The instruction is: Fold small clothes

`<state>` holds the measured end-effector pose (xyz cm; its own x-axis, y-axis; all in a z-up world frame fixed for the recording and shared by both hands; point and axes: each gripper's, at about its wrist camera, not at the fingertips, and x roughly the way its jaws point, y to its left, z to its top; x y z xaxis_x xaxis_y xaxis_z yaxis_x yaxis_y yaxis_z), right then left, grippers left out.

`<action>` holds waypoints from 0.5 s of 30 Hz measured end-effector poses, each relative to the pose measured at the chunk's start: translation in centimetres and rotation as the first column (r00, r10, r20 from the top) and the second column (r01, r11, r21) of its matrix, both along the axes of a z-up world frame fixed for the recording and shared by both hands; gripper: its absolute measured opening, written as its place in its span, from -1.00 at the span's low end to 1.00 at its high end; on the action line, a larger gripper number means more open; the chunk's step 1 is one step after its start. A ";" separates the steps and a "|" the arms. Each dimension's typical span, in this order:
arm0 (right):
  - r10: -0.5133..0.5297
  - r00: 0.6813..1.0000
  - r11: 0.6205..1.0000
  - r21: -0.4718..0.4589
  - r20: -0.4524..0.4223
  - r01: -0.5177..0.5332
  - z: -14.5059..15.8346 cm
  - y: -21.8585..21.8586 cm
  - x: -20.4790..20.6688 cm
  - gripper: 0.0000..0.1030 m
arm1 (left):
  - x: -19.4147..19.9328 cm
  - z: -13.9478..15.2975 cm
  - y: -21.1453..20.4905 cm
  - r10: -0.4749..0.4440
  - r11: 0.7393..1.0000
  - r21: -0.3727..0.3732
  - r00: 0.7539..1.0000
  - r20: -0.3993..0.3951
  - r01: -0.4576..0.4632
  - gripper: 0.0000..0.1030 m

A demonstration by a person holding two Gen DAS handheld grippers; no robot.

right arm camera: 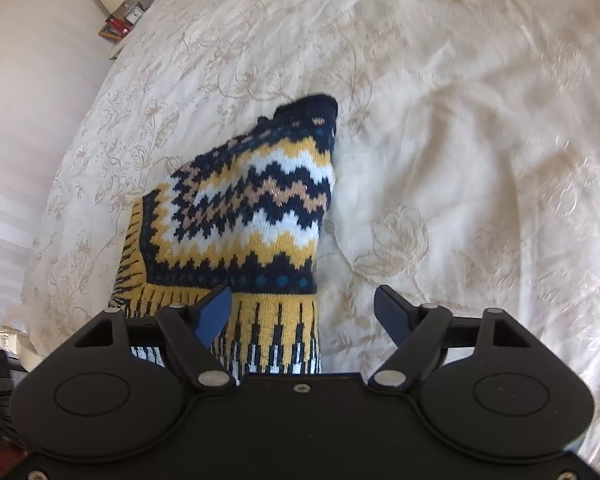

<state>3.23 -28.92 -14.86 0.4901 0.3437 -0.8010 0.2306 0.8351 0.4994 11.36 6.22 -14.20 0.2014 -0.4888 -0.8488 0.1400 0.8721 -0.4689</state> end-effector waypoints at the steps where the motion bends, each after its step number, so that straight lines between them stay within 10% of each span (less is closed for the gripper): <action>1: -0.002 1.000 1.000 -0.015 0.014 0.002 0.3 0.1 0.1 0.69 | -0.1 1.0 -0.1 -0.010 1.000 0.006 0.999 0.040 0.009 0.09; 6: -0.026 0.999 0.997 -0.072 0.042 0.029 0.7 0.5 1.0 0.86 | 1.8 3.7 -3.4 -0.075 0.997 0.022 0.978 0.197 0.072 0.16; 15: -0.120 0.992 0.978 -0.168 0.027 0.123 -0.1 0.8 3.5 0.99 | 6.6 0.8 -7.8 -0.125 0.983 0.162 0.969 0.214 0.091 0.36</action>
